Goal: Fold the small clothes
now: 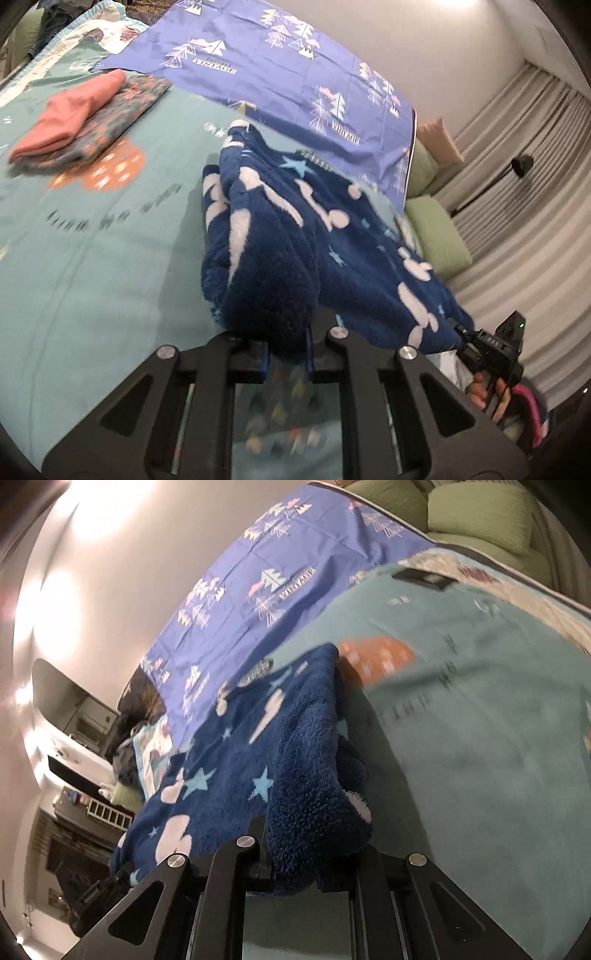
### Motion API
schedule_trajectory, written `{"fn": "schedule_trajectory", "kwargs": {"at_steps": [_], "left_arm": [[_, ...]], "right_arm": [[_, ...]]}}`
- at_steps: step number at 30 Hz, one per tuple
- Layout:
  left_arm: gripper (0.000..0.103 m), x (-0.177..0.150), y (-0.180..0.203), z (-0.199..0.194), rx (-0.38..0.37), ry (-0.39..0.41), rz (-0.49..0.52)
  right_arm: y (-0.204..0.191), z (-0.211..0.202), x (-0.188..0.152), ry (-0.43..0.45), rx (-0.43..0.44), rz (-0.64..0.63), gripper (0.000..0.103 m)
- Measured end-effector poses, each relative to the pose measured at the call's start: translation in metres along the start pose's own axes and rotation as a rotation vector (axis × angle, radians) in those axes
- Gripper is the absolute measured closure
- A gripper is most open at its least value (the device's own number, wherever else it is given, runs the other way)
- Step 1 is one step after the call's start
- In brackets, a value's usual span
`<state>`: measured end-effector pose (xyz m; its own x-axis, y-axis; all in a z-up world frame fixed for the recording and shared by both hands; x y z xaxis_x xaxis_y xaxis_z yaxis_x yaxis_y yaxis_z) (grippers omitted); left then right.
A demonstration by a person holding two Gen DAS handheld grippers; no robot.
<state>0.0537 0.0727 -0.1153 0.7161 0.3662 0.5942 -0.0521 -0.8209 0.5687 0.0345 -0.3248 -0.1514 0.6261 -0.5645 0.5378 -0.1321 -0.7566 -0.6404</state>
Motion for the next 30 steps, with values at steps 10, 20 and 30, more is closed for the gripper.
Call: {"fn": "schedule_trajectory", "kwargs": {"at_steps": [10,20,30], "left_arm": [[0.087,-0.055,-0.008,-0.042,0.050,-0.033,0.048],[0.076,-0.080,-0.036,-0.060,0.164,-0.070,0.064],[0.076,-0.013,0.024,-0.091,0.201,0.203,0.340]], "right_arm": [[0.017,-0.033,-0.054,-0.026,-0.054,0.006,0.091],[0.046,-0.067,-0.044,0.054,-0.247,-0.030,0.066],[-0.062,-0.045,-0.031,0.097,-0.107,-0.366,0.066]]}}
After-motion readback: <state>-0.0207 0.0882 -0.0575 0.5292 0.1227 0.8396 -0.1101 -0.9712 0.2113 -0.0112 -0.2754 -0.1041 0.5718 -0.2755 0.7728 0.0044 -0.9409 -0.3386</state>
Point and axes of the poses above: each gripper's, at about its wrist camera, not at the fingertips, and z roughly the way its jaws point, y to its right, x to its top, the point moved 7 cm from there along z, roughly the way its jaws point, and after that the axes turned 6 degrees about y, right-handed, at the moved point
